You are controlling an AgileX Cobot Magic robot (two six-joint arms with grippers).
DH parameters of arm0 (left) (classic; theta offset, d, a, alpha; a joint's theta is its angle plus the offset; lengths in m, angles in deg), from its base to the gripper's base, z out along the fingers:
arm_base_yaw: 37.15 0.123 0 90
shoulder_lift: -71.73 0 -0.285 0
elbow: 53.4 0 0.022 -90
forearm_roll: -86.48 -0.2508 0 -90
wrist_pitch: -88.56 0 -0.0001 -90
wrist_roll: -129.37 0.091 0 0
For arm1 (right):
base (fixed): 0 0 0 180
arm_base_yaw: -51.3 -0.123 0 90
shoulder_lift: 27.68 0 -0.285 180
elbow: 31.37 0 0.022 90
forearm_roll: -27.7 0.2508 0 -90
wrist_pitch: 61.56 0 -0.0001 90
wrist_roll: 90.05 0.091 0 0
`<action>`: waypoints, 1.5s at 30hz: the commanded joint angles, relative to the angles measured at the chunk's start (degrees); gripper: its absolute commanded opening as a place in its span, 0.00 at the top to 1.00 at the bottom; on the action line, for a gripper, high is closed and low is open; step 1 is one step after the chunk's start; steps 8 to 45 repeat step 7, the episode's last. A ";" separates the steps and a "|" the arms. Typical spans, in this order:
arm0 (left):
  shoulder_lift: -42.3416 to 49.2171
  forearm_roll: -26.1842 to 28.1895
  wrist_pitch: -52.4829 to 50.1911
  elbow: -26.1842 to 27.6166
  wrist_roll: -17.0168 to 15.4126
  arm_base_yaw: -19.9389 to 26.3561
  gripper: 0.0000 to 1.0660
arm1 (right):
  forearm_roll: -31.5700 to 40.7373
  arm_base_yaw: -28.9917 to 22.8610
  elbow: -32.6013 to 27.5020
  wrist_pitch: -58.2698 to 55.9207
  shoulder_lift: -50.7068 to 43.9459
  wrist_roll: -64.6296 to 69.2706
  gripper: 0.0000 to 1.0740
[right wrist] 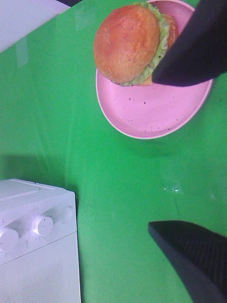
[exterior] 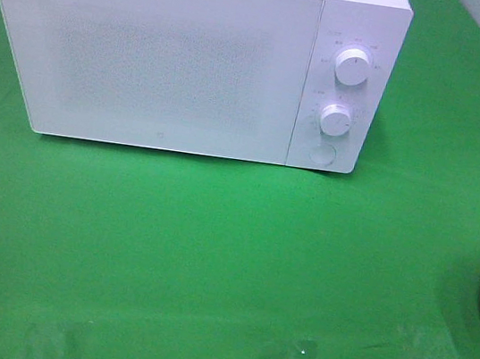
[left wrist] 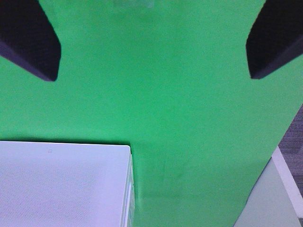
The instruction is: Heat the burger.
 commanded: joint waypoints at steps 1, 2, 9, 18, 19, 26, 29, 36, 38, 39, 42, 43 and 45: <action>1.09 0.00 -0.57 0.11 0.00 0.23 0.06 | 0.11 0.34 -0.11 0.74 -0.92 -0.46 0.32; 1.09 0.00 -0.57 0.11 0.00 0.23 0.06 | 0.11 0.34 -0.11 0.74 -0.92 -0.46 0.32; 1.09 0.00 -0.57 0.11 0.00 0.23 0.06 | 0.11 0.34 -0.11 0.74 -0.92 -0.46 0.32; 1.09 0.00 -0.57 0.11 0.00 0.23 0.06 | 0.11 0.34 -0.11 0.74 -0.92 -0.46 0.32; 1.09 0.00 -0.57 0.11 0.00 0.23 0.06 | 0.11 0.34 -0.11 0.74 -0.92 -0.46 0.32; 1.09 0.00 -0.57 0.11 0.00 0.23 0.06 | 0.11 0.34 -0.11 0.74 -0.92 -0.46 0.32; 1.09 0.00 -0.57 0.11 0.00 0.23 0.06 | 0.11 0.34 -0.11 0.74 -0.92 -0.46 0.32; 1.09 0.00 -0.57 0.11 0.00 0.23 0.06 | 0.11 0.34 -0.11 0.74 -0.92 -0.46 0.32; 1.09 0.00 -0.57 0.11 0.00 0.23 0.06 | 0.11 0.34 -0.11 0.74 -0.92 -0.46 0.32; 1.09 0.00 -0.57 0.11 0.00 0.23 0.06 | 0.11 0.34 -0.11 0.74 -0.92 -0.46 0.32; 1.09 0.00 -0.57 0.11 0.00 0.23 0.06 | 0.11 0.34 -0.11 0.74 -0.92 -0.46 0.32; 1.09 0.00 -0.57 0.11 0.00 0.23 0.06 | 0.11 0.34 -0.11 0.74 -0.92 -0.46 0.32; 1.09 0.00 -0.57 0.11 0.00 0.23 0.06 | 0.11 0.34 -0.11 0.74 -0.92 -0.46 0.32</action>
